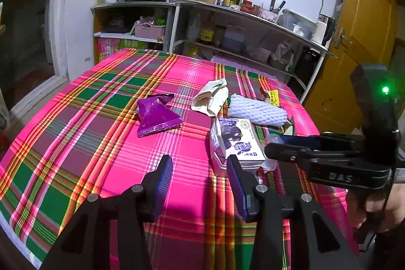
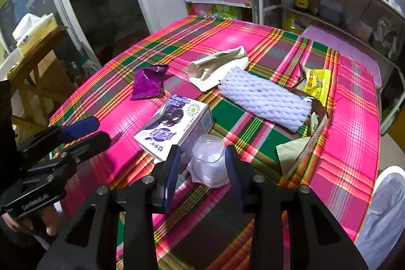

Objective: Collect trash
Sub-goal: 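Grasp the purple-and-white juice carton with the left gripper while the right gripper grasps the clear cup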

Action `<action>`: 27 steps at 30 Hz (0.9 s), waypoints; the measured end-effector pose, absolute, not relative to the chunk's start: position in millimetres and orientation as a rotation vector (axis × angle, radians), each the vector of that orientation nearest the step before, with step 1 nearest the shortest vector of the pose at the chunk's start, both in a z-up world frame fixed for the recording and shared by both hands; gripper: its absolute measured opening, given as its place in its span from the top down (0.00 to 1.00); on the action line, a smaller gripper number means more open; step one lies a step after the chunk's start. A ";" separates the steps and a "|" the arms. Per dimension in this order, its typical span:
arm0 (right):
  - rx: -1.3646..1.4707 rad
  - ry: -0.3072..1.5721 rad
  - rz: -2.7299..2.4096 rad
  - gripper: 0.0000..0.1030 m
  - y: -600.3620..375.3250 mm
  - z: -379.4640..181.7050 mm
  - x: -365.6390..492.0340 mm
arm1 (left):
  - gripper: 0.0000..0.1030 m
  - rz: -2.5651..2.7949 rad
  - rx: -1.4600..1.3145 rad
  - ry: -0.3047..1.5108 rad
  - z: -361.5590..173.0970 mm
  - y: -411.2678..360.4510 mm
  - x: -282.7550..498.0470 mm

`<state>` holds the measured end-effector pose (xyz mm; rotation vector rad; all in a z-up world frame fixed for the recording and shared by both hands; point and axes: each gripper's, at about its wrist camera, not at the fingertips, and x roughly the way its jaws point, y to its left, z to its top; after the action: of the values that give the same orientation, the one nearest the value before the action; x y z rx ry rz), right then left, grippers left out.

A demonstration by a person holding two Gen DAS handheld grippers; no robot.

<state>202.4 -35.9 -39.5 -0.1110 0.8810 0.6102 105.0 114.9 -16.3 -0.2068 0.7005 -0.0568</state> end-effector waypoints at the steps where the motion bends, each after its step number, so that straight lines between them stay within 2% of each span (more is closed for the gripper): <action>1: -0.103 0.877 0.607 0.73 -37.6 -38.7 201.8 | 0.57 -0.060 -0.206 0.702 -16.0 114.2 106.5; 5: -0.077 0.849 0.594 0.73 -52.2 -31.4 195.5 | 0.52 -0.089 -0.204 0.709 -15.7 105.2 114.5; 7: -0.068 0.839 0.586 0.73 -59.1 -28.3 192.8 | 0.43 -0.100 -0.199 0.708 -15.8 98.5 119.0; 12: -0.047 0.826 0.571 0.73 -76.4 -24.1 185.2 | 0.38 -0.116 -0.175 0.729 -20.7 81.4 135.4; 24: -0.006 0.826 0.555 0.73 -101.6 -27.7 180.3 | 0.37 -0.082 -0.138 0.804 -36.2 64.9 162.2; 25: -0.004 0.824 0.555 0.73 -102.8 -27.0 179.1 | 0.43 -0.081 -0.141 0.811 -37.3 64.6 163.5; 27: 0.001 0.817 0.553 0.73 -105.9 -25.4 177.2 | 0.43 -0.083 -0.143 0.811 -37.5 65.0 163.3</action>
<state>177.2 -105.9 -25.4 0.0006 0.8171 0.5527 163.3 65.0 -37.5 -0.1434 0.8111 -0.0833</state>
